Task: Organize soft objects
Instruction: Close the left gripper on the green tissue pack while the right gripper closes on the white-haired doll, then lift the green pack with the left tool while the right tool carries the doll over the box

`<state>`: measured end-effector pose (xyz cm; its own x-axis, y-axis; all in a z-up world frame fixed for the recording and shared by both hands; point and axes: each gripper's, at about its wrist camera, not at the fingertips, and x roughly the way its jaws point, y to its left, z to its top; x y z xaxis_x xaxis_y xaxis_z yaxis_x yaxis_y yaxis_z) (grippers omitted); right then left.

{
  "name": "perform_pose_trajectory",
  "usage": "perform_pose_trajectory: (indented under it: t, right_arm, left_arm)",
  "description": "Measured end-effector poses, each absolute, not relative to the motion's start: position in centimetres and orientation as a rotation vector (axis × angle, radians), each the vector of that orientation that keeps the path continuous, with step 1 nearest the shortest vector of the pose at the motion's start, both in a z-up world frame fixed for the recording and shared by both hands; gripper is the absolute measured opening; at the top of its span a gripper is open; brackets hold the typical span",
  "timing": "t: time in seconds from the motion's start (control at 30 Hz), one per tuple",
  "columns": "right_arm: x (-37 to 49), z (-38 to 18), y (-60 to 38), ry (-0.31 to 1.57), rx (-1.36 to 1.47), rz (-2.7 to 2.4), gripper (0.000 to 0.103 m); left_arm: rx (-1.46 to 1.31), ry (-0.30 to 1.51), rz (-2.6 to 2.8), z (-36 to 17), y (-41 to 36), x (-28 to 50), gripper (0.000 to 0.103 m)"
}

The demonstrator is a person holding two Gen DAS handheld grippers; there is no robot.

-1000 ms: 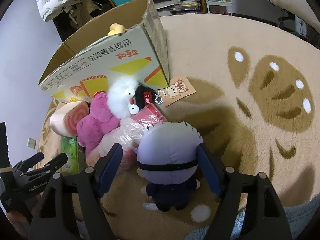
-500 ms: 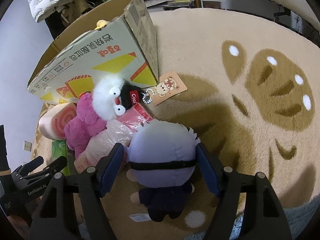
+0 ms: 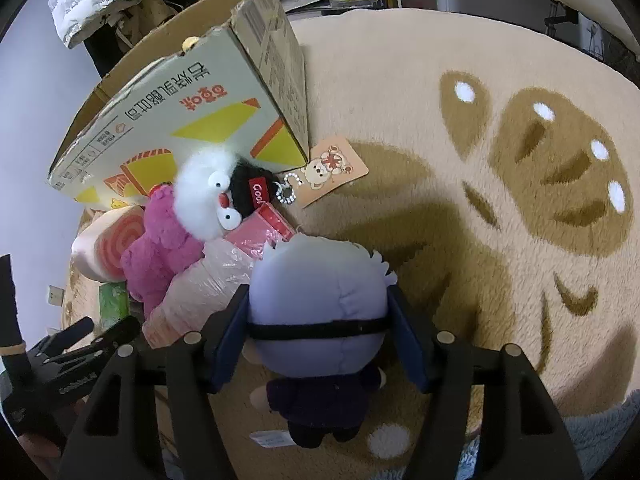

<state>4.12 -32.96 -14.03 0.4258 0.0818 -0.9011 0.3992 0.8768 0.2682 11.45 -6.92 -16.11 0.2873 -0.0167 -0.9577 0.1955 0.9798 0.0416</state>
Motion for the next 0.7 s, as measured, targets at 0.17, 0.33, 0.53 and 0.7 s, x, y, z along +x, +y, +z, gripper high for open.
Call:
perform_pose_trajectory:
  t: [0.17, 0.33, 0.53, 0.7]
  right_arm:
    - [3.8, -13.2, -33.3, 1.094, 0.486, -0.193, 0.069]
    - [3.9, -12.2, -32.9, 1.064, 0.485, -0.174, 0.069]
    - [4.0, -10.4, -32.3, 0.997, 0.448, -0.155, 0.069]
    - [4.0, -9.0, -31.5, 0.938, 0.407, -0.139, 0.068]
  left_arm:
    - [0.123, 1.295, -0.159, -16.7, -6.6, 11.7, 0.077]
    - [0.128, 1.285, -0.158, -16.6, -6.5, 11.7, 0.056]
    - [0.133, 1.245, -0.177, -15.5, -6.5, 10.8, 0.054]
    - [0.183, 1.178, -0.188, -13.6, -6.8, 9.3, 0.052]
